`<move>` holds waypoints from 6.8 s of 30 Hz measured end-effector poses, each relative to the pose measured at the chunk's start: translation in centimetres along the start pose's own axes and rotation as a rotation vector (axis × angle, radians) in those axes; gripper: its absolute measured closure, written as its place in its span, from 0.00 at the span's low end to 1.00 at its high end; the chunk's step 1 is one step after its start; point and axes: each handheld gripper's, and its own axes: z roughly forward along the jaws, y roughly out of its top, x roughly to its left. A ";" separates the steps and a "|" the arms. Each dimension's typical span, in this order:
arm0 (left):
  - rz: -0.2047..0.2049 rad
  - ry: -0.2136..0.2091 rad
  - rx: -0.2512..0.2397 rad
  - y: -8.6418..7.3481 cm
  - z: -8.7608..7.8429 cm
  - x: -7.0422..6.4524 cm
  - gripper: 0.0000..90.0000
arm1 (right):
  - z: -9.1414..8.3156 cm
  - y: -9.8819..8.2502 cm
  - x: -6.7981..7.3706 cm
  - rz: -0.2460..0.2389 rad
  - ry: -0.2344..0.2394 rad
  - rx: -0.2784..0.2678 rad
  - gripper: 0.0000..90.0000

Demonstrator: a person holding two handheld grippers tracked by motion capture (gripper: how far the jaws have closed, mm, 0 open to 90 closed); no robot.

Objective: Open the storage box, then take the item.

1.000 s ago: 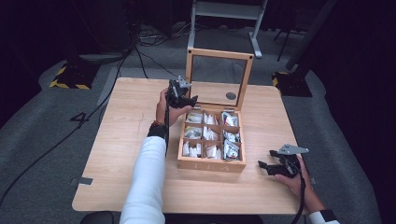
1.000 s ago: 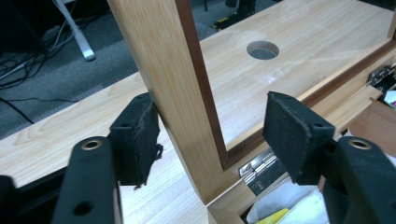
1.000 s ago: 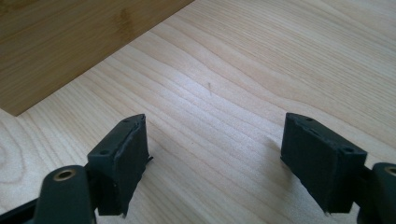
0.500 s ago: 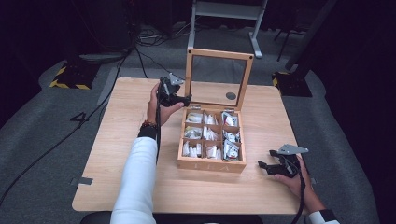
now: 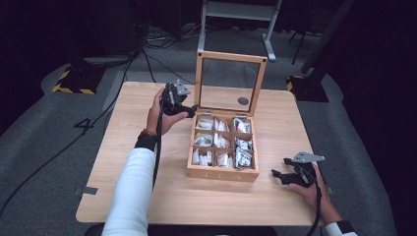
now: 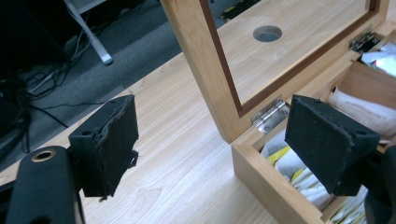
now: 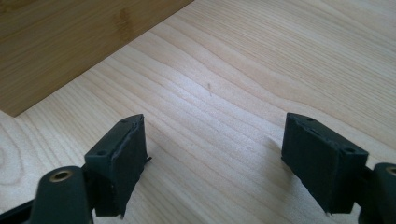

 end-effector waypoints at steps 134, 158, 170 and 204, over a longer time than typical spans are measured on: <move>-0.085 -0.216 0.164 -20.5 -8.1 -6.4 0.18 | 0.4 9.5 11.4 -0.296 0.063 -0.055 1.00; -0.078 -0.224 0.165 -20.5 -8.0 -6.2 0.17 | -1.0 9.9 10.7 -0.279 0.107 -0.154 1.00; -0.070 -0.234 0.168 -20.4 -7.8 -6.1 0.16 | -2.1 10.6 10.1 -0.263 0.123 -0.212 1.00; -0.070 -0.235 0.166 -20.4 -7.8 -6.1 0.16 | -6.3 11.6 10.9 -0.294 0.217 -0.375 1.00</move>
